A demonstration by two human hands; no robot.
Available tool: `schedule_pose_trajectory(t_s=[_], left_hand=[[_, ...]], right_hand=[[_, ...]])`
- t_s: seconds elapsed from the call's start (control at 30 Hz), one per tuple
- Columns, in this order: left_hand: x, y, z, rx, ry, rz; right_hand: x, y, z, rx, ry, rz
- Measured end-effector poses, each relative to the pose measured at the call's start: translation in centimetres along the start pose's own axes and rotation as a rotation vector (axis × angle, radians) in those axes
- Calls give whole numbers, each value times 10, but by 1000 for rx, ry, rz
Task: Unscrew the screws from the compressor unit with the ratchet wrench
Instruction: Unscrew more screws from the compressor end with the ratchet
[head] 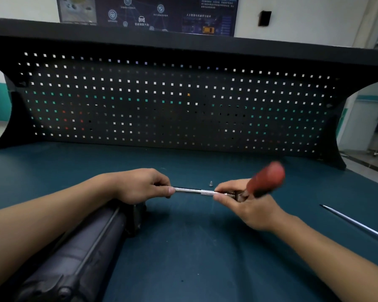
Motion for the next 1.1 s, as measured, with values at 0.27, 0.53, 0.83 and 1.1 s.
schedule_pose_trajectory(t_s=[0.27, 0.53, 0.83, 1.1], left_hand=[[-4, -1, 0, 2, -13, 9], [-4, -2, -3, 1, 0, 76], [0, -4, -3, 7, 3, 62], [-3, -1, -1, -1, 4, 71]], right_hand=[[4, -4, -6, 80, 284, -365], [7, -9, -6, 97, 347, -435], [-5, -7, -2, 76, -227, 206], [-6, -6, 11, 153, -825, 902]])
Point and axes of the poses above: each hand's wrist, its own y-axis away from the middle knuckle, its own z-axis out of the palm, x = y × z, the point moved 2 cm from there along -y, towards the middle knuckle, and after that the axes turned 15 degrees about -y, right-handed, at the moved point
